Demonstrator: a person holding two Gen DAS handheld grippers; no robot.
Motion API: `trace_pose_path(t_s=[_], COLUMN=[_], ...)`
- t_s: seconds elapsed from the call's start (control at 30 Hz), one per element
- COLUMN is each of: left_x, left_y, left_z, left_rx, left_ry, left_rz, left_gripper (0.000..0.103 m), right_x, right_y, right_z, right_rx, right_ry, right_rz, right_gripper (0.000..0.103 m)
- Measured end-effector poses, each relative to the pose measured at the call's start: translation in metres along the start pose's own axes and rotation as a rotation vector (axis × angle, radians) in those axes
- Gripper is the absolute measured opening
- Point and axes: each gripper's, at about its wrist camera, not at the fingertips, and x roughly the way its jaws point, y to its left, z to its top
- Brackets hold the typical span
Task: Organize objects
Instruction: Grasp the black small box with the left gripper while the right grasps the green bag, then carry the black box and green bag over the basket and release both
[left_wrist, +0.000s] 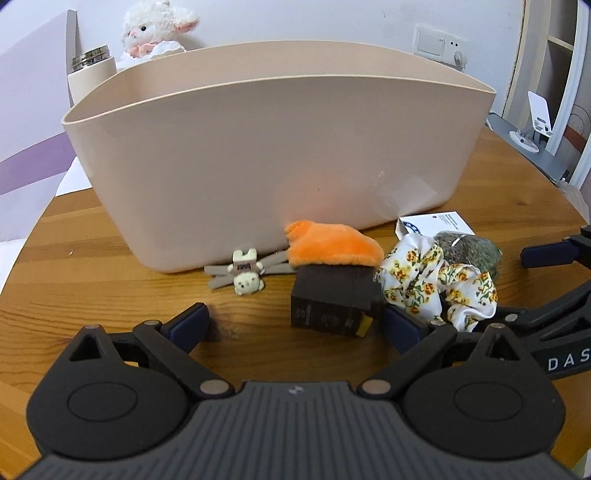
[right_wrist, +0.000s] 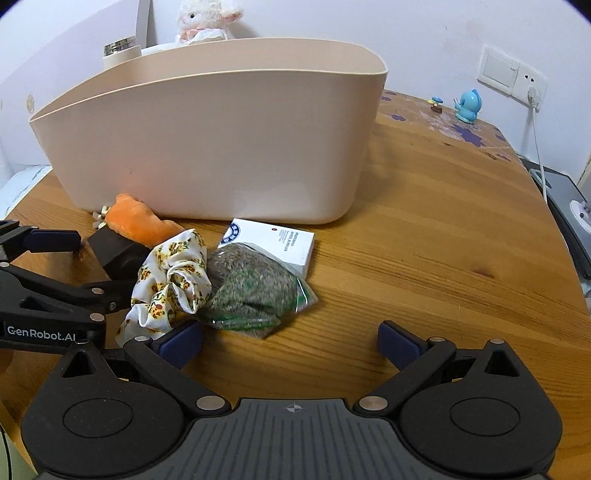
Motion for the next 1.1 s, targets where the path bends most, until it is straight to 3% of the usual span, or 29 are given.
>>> trace_pose_path(t_s=[0.1,0.23,0.47,0.57,0.6,0.63,0.77,1.1], left_x=[0.003,0.006,0.0,-0.002,-0.003,-0.003,-0.006,-0.013], left_y=[0.001,-0.001,-0.007,-0.006,-0.005,-0.004,-0.001,0.001], left_z=[0.003,0.006,0.006,0.006,0.006,0.006,0.003,-0.004], left_rx=[0.002,0.0,0.02,0.014,0.014,0.013,-0.002,-0.014], left_ry=[-0.006,-0.019,-0.032,-0.03,-0.029,-0.026,-0.02,-0.016], left_rz=[-0.001,-0.004,-0.025,-0.029,-0.029,-0.03,-0.019,0.004], left_gripper=[0.099,0.092,0.064,0.052,0.052,0.051,0.051,0.057], right_x=[0.004,0.006,0.002,0.0,-0.001,-0.001,-0.003,-0.018], right_y=[0.0,0.002,0.007,0.011,0.012,0.011,0.006,-0.019], right_z=[0.002,0.003,0.006,0.005,0.005,0.005,0.003,0.013], right_rx=[-0.001,-0.013,-0.031,-0.045,-0.05,-0.05,-0.049,0.027], right_ry=[-0.013,-0.038,-0.075,-0.074,-0.073,-0.071,-0.059,-0.109], right_rz=[0.002,0.012,0.032,0.038,0.038,0.039,0.039,0.032], right_gripper=[0.103,0.1,0.057,0.05,0.05,0.059,0.066,0.067])
